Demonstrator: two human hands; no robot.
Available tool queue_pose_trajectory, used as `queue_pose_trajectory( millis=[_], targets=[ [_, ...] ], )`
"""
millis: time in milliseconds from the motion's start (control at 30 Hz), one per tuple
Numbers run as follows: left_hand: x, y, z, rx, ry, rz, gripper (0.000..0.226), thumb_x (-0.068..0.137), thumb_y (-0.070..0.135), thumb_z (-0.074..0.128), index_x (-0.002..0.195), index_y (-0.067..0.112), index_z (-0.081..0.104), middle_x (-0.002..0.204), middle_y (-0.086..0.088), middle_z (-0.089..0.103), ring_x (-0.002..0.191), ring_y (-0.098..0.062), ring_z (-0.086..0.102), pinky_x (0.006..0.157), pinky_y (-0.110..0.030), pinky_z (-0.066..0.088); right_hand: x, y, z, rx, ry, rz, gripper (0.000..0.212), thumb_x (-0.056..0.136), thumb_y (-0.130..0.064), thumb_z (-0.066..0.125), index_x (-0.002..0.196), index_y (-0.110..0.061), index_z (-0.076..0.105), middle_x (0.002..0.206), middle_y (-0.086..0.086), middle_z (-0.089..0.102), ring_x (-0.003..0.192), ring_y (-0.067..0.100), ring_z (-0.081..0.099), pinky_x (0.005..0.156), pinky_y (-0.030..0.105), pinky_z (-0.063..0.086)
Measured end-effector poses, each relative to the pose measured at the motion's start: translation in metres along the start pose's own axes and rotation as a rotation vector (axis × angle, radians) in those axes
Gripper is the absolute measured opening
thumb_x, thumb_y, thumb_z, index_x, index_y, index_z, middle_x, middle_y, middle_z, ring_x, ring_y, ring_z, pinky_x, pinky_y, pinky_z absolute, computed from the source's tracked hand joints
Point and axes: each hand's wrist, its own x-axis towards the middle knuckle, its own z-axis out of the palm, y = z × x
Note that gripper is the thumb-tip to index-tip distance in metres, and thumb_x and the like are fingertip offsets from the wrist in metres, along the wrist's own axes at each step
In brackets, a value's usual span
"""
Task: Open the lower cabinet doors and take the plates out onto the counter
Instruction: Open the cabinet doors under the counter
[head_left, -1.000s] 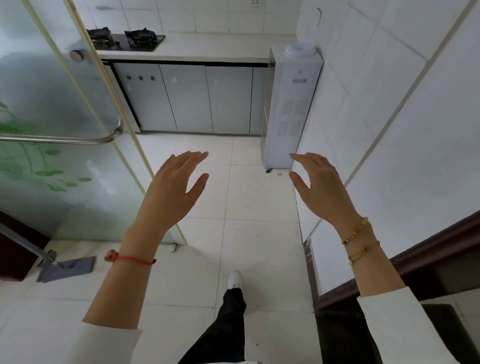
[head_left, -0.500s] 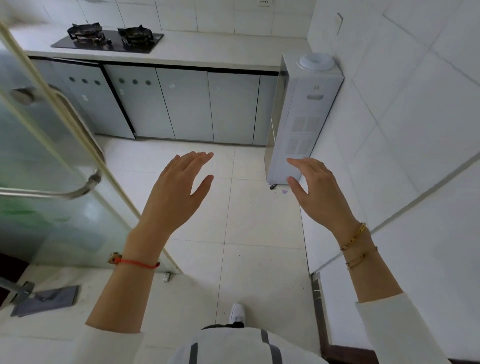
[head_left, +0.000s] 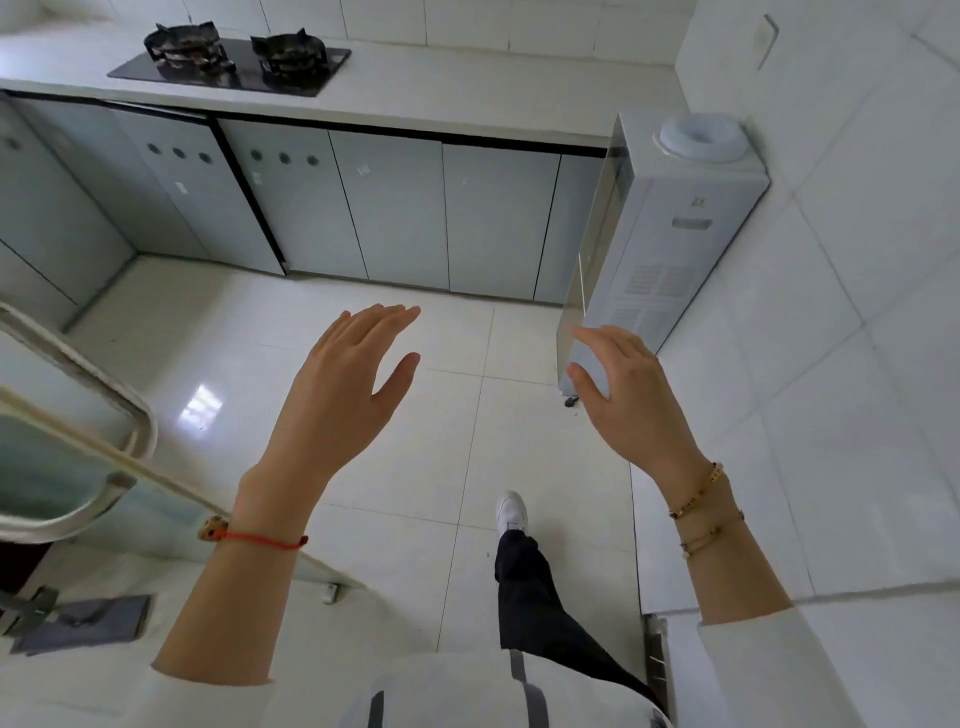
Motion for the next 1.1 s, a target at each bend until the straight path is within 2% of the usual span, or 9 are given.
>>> queue_pose_trajectory(
  millis=[133,300,467,567,667,833,1000,1100],
  targets=[
    [0.051,-0.016,0.021,0.011,0.008,-0.027,0.042,0.099,0.026,0.053,0.140,0.015,0.053,0.139,-0.002,0.060,0.134,-0.023,0.052,0.120,-0.036,0.029,0.063,0.019,0.010,0.005,-0.034,-0.033,0.043,0.100,-0.029,0.046,0.141,-0.015,0.045,0.143,0.005,0.051,0.137,0.022,0.040,0.118,0.037,0.029],
    [0.136,-0.032,0.036,0.039,0.028,-0.064,0.042,0.099,0.026,0.053,0.140,0.014,0.053,0.140,-0.001,0.059,0.132,-0.020,0.053,0.120,-0.030,0.025,0.162,0.039,0.003,-0.006,-0.056,-0.088,0.043,0.101,-0.029,0.045,0.142,-0.015,0.045,0.143,0.003,0.050,0.138,0.020,0.039,0.118,0.039,0.030],
    [0.219,-0.047,0.040,0.053,0.088,-0.083,0.042,0.098,0.024,0.056,0.138,0.013,0.055,0.137,-0.002,0.061,0.128,-0.022,0.056,0.112,-0.043,0.043,0.264,0.049,-0.006,0.011,-0.042,-0.131,0.044,0.101,-0.030,0.045,0.142,-0.016,0.044,0.144,0.003,0.049,0.140,0.020,0.036,0.119,0.037,0.028],
    [0.254,-0.062,0.041,0.071,0.116,-0.124,0.041,0.099,0.025,0.055,0.138,0.014,0.054,0.138,-0.001,0.060,0.128,-0.021,0.055,0.111,-0.041,0.043,0.315,0.050,-0.001,0.032,-0.057,-0.163,0.044,0.100,-0.030,0.045,0.142,-0.015,0.044,0.144,0.003,0.049,0.140,0.020,0.036,0.118,0.043,0.030],
    [0.281,-0.079,0.043,0.081,0.130,-0.170,0.041,0.099,0.026,0.054,0.139,0.016,0.054,0.138,0.001,0.060,0.128,-0.020,0.055,0.111,-0.042,0.043,0.359,0.049,0.010,0.037,-0.086,-0.191,0.044,0.101,-0.031,0.044,0.142,-0.015,0.044,0.142,0.003,0.050,0.139,0.019,0.037,0.117,0.043,0.031],
    [0.326,-0.119,0.052,0.094,0.147,-0.216,0.041,0.098,0.025,0.055,0.138,0.016,0.054,0.136,0.000,0.061,0.125,-0.021,0.058,0.109,-0.044,0.045,0.425,0.046,0.037,0.060,-0.111,-0.220,0.043,0.100,-0.030,0.046,0.141,-0.016,0.045,0.139,0.002,0.051,0.136,0.018,0.039,0.118,0.039,0.030],
    [0.386,-0.172,0.066,0.090,0.136,-0.249,0.042,0.098,0.026,0.055,0.139,0.017,0.054,0.136,0.000,0.061,0.124,-0.023,0.058,0.109,-0.043,0.045,0.501,0.041,0.070,0.050,-0.137,-0.224,0.043,0.100,-0.029,0.046,0.142,-0.017,0.045,0.141,0.001,0.051,0.137,0.017,0.038,0.116,0.029,0.025],
    [0.430,-0.209,0.068,0.095,0.149,-0.253,0.042,0.098,0.026,0.055,0.139,0.016,0.054,0.135,0.000,0.061,0.122,-0.022,0.059,0.108,-0.039,0.046,0.558,0.031,0.089,0.063,-0.136,-0.238,0.043,0.100,-0.029,0.046,0.142,-0.018,0.045,0.141,0.001,0.051,0.136,0.017,0.038,0.118,0.033,0.027]
  ],
)
